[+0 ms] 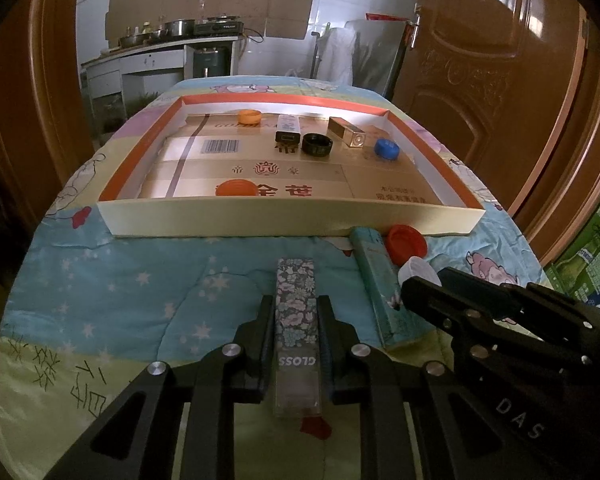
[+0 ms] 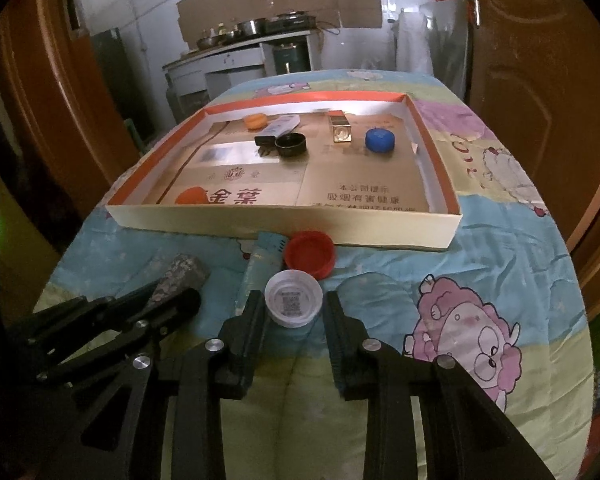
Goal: Organize rigid objects
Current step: 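Grasp the glitter GLOSS tube with the left tool while the right tool reaches the white cap, then close the right tool on the white cap and lift it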
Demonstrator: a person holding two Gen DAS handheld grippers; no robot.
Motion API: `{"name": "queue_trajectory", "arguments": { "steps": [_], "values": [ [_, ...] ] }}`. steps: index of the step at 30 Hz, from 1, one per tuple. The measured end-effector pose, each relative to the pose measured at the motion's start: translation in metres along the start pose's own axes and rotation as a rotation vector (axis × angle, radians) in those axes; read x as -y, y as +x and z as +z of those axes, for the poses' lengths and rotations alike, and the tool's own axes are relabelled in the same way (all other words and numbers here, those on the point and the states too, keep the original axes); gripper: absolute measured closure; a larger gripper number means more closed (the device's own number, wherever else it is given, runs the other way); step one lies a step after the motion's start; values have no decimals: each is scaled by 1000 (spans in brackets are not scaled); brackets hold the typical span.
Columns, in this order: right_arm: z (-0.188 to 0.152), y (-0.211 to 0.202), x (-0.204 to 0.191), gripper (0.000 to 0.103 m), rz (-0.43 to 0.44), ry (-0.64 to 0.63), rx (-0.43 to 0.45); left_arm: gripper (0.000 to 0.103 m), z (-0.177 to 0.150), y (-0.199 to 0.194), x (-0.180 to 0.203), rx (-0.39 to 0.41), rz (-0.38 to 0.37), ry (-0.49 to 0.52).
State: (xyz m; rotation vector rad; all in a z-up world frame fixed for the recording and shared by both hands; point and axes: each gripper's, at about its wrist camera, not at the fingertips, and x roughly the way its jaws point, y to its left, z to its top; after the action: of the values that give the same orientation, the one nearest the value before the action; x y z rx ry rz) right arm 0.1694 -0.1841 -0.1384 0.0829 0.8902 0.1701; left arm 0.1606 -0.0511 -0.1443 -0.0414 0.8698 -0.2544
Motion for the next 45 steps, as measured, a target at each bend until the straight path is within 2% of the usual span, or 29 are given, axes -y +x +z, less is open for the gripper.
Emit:
{"name": "queue_trajectory", "arguments": {
  "steps": [14,25,45],
  "values": [
    [-1,-8,-2,73,-3,-5,8,83,0,-2,-2,-1,-9,-11],
    [-1,-24,-7,73,3,-9,31,83,5,-24,-4,43,3,-9],
    [18,-48,-13,73,23,-32,95,83,43,-59,-15,126,-7,-12]
  ]
}}
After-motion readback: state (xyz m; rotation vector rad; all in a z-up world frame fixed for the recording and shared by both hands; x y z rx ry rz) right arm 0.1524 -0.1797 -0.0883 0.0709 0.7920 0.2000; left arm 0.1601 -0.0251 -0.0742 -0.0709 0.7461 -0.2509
